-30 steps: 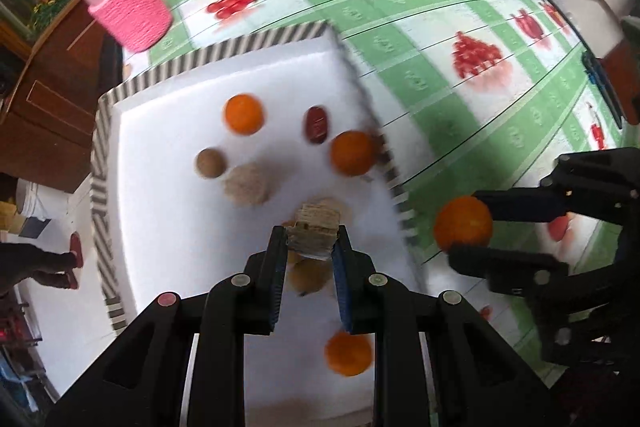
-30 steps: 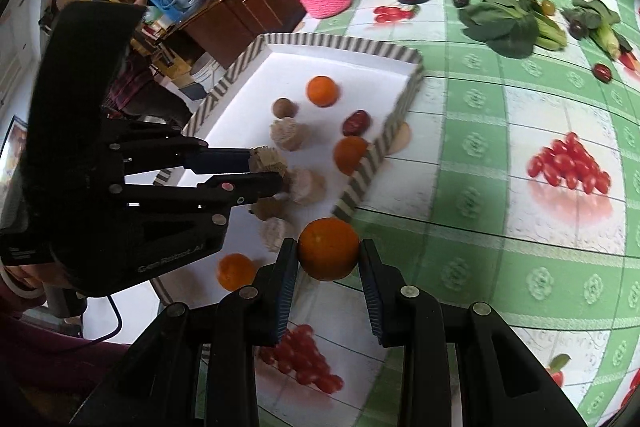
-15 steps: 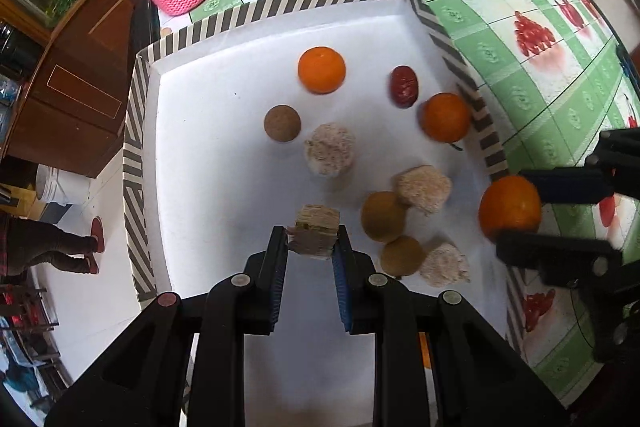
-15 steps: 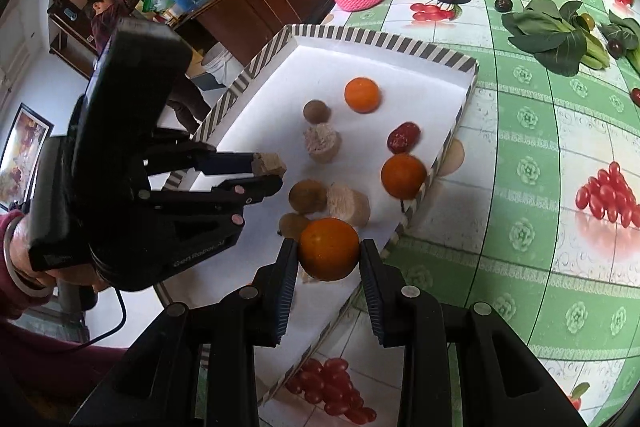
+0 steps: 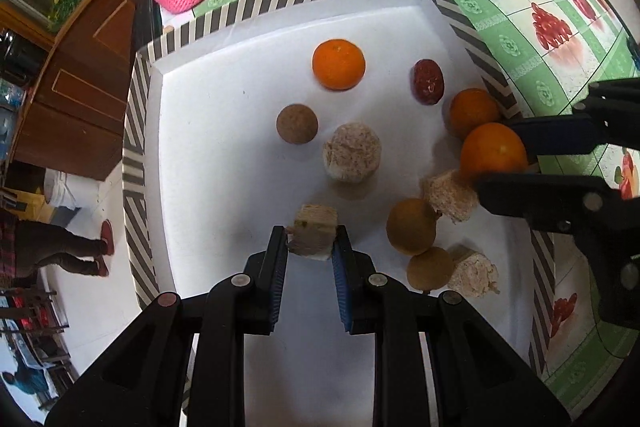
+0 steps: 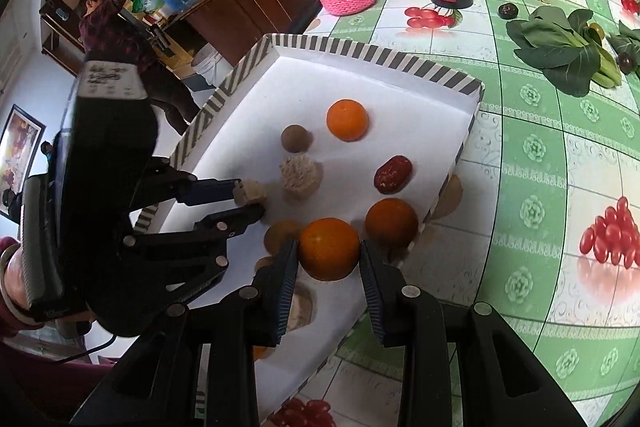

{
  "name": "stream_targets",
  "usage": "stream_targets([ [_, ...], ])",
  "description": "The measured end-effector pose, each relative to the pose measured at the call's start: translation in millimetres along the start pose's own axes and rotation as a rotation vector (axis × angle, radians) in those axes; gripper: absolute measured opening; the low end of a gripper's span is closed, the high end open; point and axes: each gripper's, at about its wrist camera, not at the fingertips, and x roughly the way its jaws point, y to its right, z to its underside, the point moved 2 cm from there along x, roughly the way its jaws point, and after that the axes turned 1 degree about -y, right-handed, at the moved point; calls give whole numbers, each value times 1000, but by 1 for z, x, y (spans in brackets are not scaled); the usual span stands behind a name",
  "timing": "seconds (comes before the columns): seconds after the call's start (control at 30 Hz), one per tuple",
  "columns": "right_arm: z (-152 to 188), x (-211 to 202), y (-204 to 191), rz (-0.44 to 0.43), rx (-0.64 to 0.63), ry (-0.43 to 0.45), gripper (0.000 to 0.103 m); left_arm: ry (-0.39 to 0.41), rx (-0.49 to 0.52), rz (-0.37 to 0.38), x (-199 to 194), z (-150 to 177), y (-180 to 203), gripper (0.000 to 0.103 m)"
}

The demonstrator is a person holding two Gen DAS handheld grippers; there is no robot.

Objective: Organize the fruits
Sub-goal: 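Carry the orange and tan square cake over the white tray, then open the left gripper to drop the cake while the right gripper releases the orange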

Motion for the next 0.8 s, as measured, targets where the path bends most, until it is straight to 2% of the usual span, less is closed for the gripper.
stream_targets([
  [0.5, -13, 7, 4, 14, 6, 27, 33, 8, -40, -7, -2, -4, 2, 20],
  [0.63, -12, 2, 7, 20, 15, 36, 37, 11, -42, -18, -1, -5, 0, 23],
  [0.73, -9, 0, 9, 19, 16, 34, 37, 14, -44, -28, 0, -5, -1, 32],
  [0.8, -6, -3, 10, 21, 23, 34, 38, 14, -56, -21, 0, -5, -2, 52],
])
